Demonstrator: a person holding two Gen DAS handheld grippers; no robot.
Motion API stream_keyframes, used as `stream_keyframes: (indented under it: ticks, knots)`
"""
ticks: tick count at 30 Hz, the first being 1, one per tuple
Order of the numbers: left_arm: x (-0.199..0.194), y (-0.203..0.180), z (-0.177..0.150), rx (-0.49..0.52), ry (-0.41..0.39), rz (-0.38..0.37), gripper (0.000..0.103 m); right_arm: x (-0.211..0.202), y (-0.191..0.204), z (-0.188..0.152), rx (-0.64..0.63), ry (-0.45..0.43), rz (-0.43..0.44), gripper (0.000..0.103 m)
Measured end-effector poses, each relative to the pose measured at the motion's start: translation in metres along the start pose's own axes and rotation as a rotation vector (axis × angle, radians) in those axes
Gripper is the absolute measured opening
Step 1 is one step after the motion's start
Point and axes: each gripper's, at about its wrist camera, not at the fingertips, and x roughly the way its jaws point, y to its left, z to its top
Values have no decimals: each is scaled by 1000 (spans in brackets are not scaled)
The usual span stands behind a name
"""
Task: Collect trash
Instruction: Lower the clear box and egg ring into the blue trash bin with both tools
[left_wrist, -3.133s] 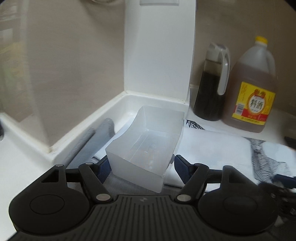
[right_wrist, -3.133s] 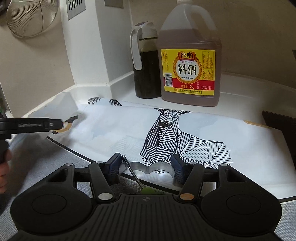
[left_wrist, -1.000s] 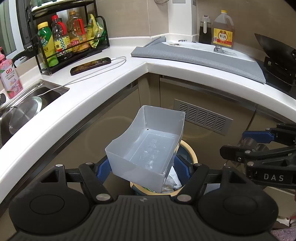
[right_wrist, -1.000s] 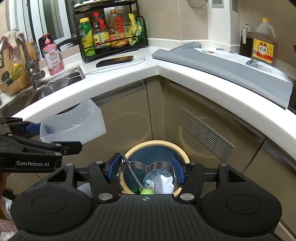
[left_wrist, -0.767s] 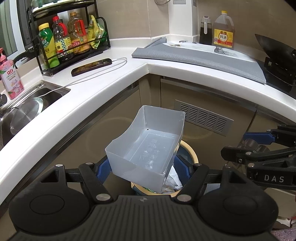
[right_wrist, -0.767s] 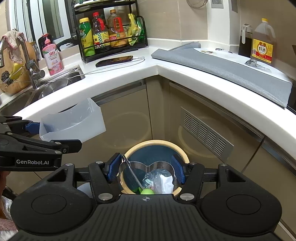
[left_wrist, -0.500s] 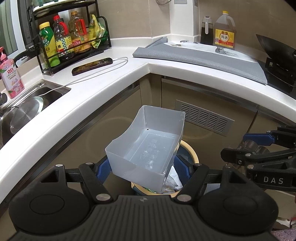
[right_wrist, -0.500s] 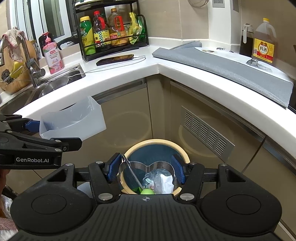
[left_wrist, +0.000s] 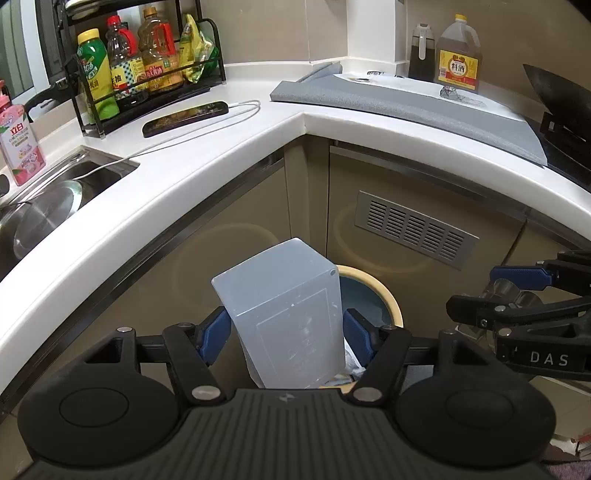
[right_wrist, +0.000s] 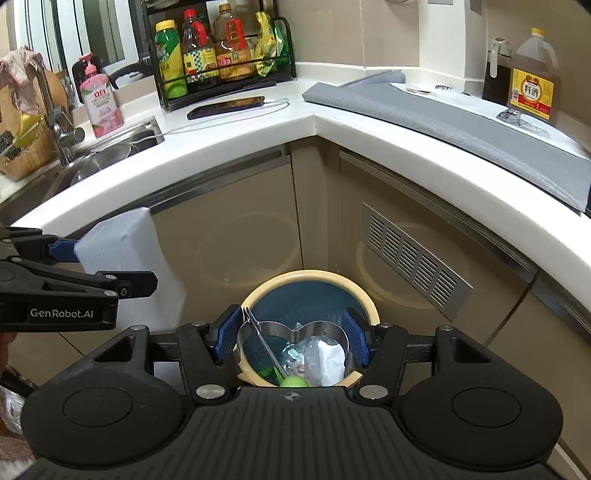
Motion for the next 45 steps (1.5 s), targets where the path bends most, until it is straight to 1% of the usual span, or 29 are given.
stream_keyframes:
  ticks: [5,8,14,23,29,38,45]
  knots:
    - [23,1,13,-10,10,-18,71,17,-8,9,9,15,-7,62]
    - [40,0,23,2,20,-9,71,31,-15,16,20,19,-11,62]
    - [80,3,37,-6,60,3,71,73,-31,27,61,66,-7,62]
    - [154,0,36,-8,180,-6,71,148,-53,28,113,157,-2,62]
    - [197,-7,35,-6,243,-18,71,188,-65,25,125,205,-19,62]
    - [241,-12,31,0,310,-29,71,232,-73,20,146,254,-30,62]
    - [269,-11,27,0,359,-35,71,253,-74,13,148,290,-38,62]
